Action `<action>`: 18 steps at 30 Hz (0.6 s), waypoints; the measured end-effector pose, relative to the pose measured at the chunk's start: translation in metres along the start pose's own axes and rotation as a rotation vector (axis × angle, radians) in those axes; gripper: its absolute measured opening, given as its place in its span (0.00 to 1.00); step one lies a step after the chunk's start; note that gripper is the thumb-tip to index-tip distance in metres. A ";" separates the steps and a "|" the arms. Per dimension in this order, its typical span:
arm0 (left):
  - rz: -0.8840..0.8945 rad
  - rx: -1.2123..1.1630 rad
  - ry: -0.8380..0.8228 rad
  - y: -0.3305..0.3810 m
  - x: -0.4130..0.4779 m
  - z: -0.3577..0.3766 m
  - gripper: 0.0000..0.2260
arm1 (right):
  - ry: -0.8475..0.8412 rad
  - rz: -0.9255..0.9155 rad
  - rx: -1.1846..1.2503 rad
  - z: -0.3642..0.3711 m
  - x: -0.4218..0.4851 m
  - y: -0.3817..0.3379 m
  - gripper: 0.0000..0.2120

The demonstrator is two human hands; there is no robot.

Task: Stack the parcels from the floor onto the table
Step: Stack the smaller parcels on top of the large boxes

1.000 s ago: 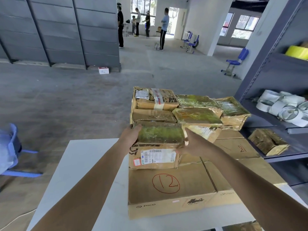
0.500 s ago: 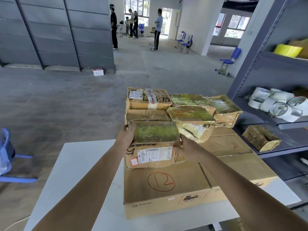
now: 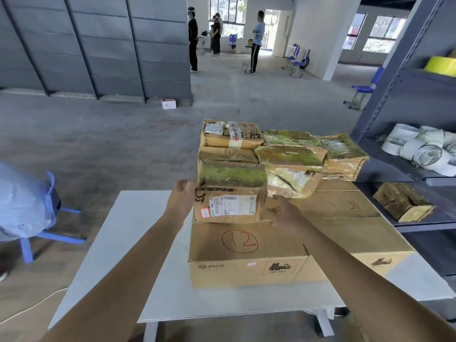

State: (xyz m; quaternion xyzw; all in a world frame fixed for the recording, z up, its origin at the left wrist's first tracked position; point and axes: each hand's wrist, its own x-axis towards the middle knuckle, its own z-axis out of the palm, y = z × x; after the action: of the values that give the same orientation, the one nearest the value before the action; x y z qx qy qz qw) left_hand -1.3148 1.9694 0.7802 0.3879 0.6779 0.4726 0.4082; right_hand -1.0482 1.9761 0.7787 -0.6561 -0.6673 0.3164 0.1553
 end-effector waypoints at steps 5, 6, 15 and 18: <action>0.032 0.118 0.073 -0.031 -0.077 -0.009 0.25 | -0.024 -0.172 0.018 0.017 -0.051 0.008 0.23; 0.026 0.145 0.085 -0.039 -0.092 -0.010 0.25 | -0.037 -0.214 0.041 0.022 -0.066 0.008 0.22; -0.074 0.267 0.145 -0.138 -0.239 -0.029 0.24 | -0.279 -0.341 0.190 0.121 -0.176 0.044 0.18; -0.104 0.344 0.137 -0.172 -0.277 -0.046 0.20 | -0.380 -0.288 0.184 0.168 -0.197 0.061 0.17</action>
State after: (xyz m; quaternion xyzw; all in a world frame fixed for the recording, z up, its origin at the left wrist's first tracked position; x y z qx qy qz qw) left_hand -1.2799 1.6582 0.6776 0.3831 0.7942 0.3533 0.3127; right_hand -1.0873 1.7439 0.6549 -0.4662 -0.7394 0.4681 0.1295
